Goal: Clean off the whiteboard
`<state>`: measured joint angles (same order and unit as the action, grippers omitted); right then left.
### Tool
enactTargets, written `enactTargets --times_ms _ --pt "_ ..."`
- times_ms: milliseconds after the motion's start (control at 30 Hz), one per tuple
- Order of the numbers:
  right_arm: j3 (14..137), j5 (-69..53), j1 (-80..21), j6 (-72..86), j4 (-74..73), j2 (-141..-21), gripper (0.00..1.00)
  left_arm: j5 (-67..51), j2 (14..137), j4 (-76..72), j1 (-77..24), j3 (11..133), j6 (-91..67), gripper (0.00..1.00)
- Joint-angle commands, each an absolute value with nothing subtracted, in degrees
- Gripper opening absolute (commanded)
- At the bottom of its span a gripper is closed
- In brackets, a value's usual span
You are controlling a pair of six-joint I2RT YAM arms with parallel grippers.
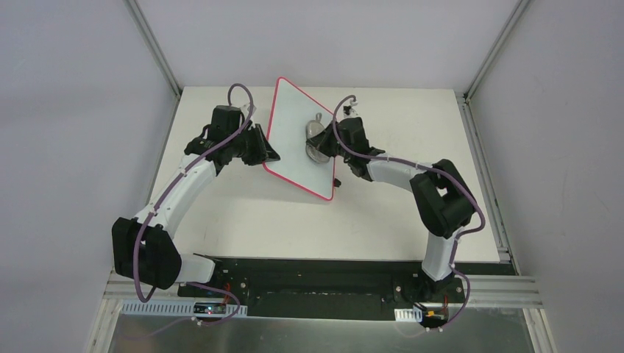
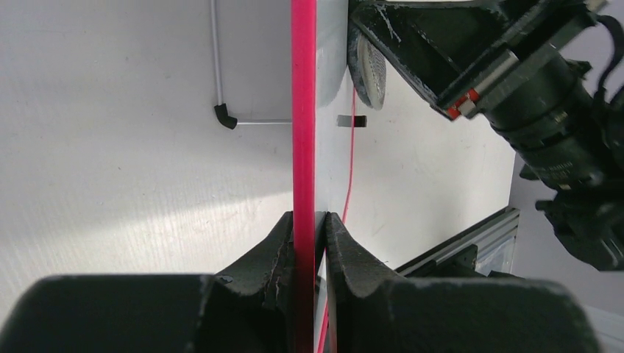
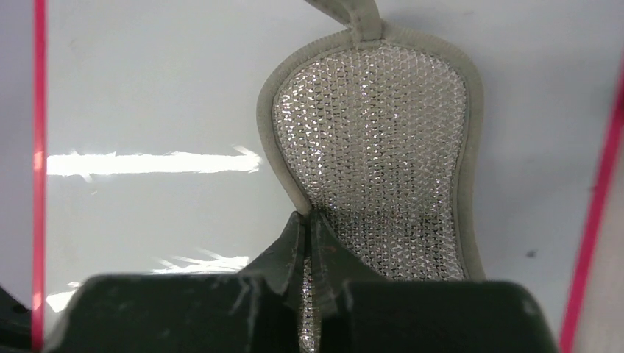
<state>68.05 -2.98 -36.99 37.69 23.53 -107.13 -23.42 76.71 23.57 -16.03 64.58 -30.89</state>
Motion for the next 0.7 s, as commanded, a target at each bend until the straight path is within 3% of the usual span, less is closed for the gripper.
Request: enactTargets --times_ms 0,233,533,667 --pt "60.02 -7.89 -31.10 41.17 22.64 -113.53 0.00 -22.81 79.45 28.73 -17.68 63.89 -27.96 0.00" --pt "60.90 -9.22 -31.62 39.49 23.58 -115.07 0.00 -22.47 79.97 29.14 -17.67 64.21 -27.68 0.00" --pt "77.59 -5.56 -44.91 31.78 14.89 -109.67 0.00 -22.96 80.41 29.33 -17.67 64.33 -27.77 0.00" --pt "82.14 -7.48 -45.47 31.75 16.48 -111.80 0.00 -23.13 80.68 29.51 -17.67 64.56 -27.64 0.00"
